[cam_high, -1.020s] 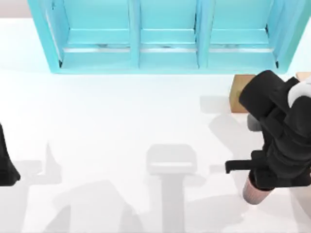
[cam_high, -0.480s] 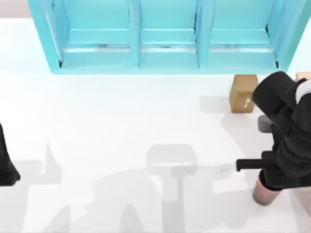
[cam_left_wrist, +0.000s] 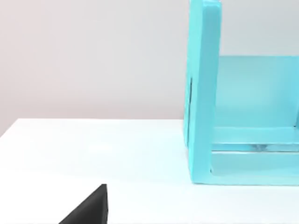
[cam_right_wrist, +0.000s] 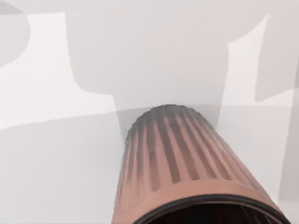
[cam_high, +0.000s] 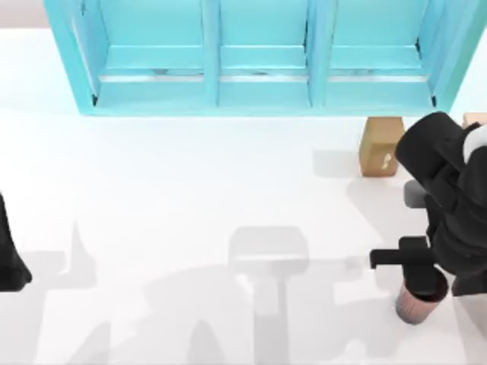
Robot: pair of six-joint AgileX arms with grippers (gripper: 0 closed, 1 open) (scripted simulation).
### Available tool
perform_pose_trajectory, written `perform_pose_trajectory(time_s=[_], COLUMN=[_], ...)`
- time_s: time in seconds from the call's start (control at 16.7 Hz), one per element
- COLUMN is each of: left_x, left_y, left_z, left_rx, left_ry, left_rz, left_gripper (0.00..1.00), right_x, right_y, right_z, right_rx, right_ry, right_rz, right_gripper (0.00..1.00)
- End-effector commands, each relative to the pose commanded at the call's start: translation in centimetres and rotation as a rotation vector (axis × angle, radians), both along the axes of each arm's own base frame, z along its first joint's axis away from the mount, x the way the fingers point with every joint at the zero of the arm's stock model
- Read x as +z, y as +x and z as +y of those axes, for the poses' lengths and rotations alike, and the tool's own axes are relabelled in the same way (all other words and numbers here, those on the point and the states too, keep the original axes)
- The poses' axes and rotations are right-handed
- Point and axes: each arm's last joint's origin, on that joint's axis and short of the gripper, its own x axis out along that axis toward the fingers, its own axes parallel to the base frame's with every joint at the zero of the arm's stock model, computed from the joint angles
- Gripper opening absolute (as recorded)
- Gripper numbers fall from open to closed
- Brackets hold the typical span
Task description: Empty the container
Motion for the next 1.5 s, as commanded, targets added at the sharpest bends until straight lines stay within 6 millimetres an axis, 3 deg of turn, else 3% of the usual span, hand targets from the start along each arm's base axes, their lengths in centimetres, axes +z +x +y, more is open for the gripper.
perform_pose_trajectory(time_s=[0.24,0.9,1.08,1.26,1.5], left_x=[0.0,0.0,0.0,0.0,0.0], left_y=[0.0,0.0,0.0,0.0,0.0], left_z=[0.0,0.0,0.0,0.0,0.0], left_rx=[0.000,0.000,0.000,0.000,0.000], left_ry=[0.000,0.000,0.000,0.000,0.000], left_rz=[0.000,0.000,0.000,0.000,0.000], left_gripper=[1.00,1.00,1.00,1.00,1.00], right_x=[0.0,0.3,2.4,6.0,9.2], right_y=[0.0,0.3,2.0,3.1,1.9], right_z=[0.0,0.3,1.4,2.0,1.2], right_rx=[0.000,0.001,0.009,0.028,0.020], right_ry=[0.000,0.021,0.109,0.166,0.092], right_rz=[0.000,-0.016,-0.069,-0.100,-0.046], right_gripper=[0.98,1.00,1.00,1.00,1.00])
